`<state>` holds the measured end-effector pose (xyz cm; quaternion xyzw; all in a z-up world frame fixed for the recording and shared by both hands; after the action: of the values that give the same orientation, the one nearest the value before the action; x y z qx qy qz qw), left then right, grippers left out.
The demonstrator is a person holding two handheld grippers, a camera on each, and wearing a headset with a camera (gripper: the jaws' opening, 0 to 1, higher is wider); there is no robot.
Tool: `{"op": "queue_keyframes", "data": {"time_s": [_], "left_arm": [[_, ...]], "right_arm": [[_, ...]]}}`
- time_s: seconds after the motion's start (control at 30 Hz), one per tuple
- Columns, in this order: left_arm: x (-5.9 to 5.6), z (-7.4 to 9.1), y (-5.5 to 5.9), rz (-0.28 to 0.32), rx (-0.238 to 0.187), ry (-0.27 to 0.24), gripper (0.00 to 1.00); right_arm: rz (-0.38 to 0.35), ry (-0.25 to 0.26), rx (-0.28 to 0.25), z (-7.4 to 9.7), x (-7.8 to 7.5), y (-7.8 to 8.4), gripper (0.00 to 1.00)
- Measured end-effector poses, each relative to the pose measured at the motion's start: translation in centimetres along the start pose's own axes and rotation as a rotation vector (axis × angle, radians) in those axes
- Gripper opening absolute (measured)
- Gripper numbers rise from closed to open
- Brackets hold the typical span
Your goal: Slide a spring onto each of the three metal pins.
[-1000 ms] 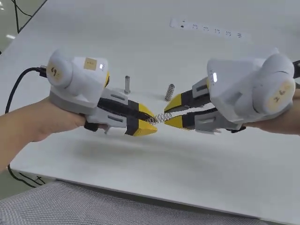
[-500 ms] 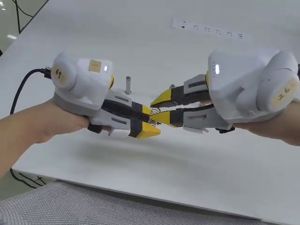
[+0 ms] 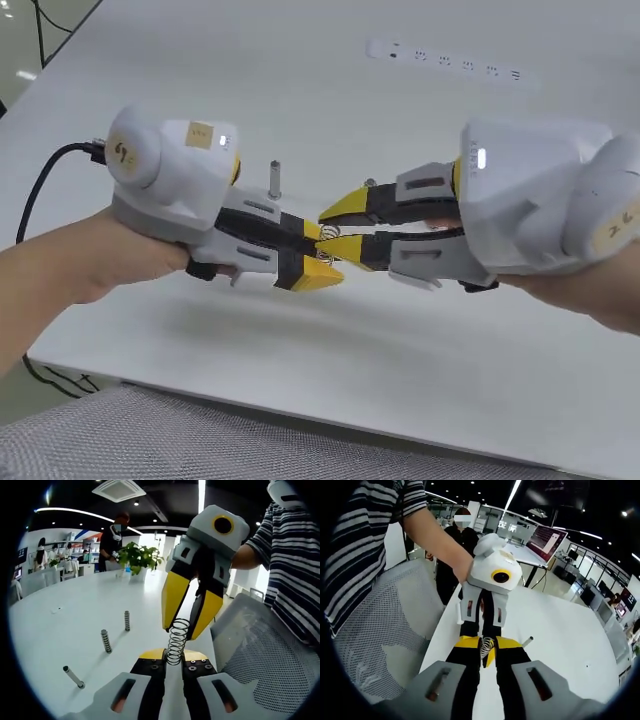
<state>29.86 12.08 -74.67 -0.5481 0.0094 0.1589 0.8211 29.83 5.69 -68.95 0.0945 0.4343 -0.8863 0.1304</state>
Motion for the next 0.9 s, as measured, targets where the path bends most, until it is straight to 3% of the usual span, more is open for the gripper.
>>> {"op": "queue_keyframes", "data": {"time_s": [0.53, 0.9], "left_arm": [[-0.11, 0.08, -0.33, 0.01, -0.001, -0.013, 0.1], [0.12, 0.29, 0.01, 0.039, 0.017, -0.032, 0.18]], "right_arm": [[0.051, 0.011, 0.007, 0.01, -0.17, -0.57, 0.12], [0.093, 0.02, 0.022, 0.13, -0.28, -0.94, 0.12]]}}
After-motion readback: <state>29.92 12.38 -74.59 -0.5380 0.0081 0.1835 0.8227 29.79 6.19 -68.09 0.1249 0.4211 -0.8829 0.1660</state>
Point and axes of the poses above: the centre of the closed fingertips' face, and the gripper's own axes: z roughly backward along the fingers, x roughly to its left, y roughly out of its underside, the point moved 6 cm from there along z, roughly backward along the fingers, and after that the axes turned 4 degrees about x, right-handed, at the moved point
